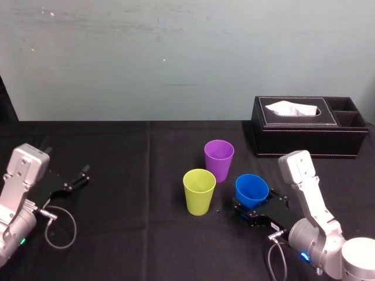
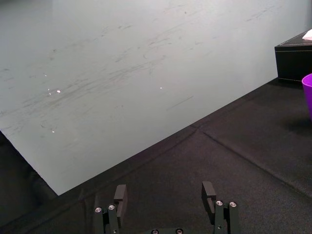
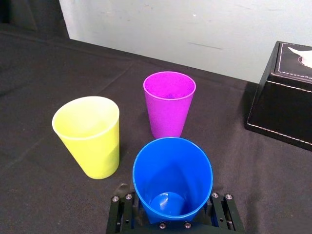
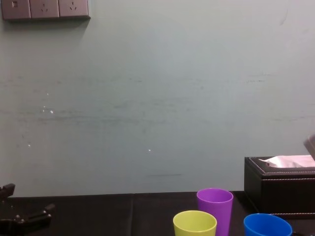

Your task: Stack the three plastic cups sequentially using one hand.

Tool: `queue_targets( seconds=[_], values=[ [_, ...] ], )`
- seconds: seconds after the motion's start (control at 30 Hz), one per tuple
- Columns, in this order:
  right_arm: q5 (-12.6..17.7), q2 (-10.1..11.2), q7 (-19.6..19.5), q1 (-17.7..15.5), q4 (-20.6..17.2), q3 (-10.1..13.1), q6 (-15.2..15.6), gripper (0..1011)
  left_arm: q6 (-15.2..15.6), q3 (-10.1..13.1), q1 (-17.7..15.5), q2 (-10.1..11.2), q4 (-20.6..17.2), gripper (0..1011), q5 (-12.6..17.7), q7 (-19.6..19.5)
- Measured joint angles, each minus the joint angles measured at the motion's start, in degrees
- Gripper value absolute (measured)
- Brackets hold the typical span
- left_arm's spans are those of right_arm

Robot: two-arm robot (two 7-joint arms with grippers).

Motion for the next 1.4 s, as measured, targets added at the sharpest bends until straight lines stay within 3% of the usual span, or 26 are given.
queue_targets(
  seconds=[0.33, 0.63, 0.87, 1.13, 1.4],
  values=[
    [-0.41, 0.36, 2.47, 1.01, -3.41, 1.24, 3.85, 718, 0.00, 0.00, 0.00, 0.00, 0.00, 1000, 0.00, 0.00],
    [0.14, 0.96, 6.33, 6.50, -5.62, 2.42, 8.89, 718, 0.00, 0.00, 0.00, 0.00, 0.00, 1000, 0.00, 0.00],
    [0.86, 1.01, 8.78, 11.94, -3.17, 1.94, 10.36, 718, 0.00, 0.00, 0.00, 0.00, 0.00, 1000, 0.00, 0.00],
    [1.22, -0.10, 10.51, 17.79, 1.88, -0.44, 10.97, 718, 0.00, 0.00, 0.00, 0.00, 0.00, 1000, 0.00, 0.00],
    [1.40, -1.70, 10.64, 20.74, 6.04, -1.98, 9.81, 717, 0.00, 0.00, 0.00, 0.00, 0.00, 1000, 0.00, 0.00]
  ],
)
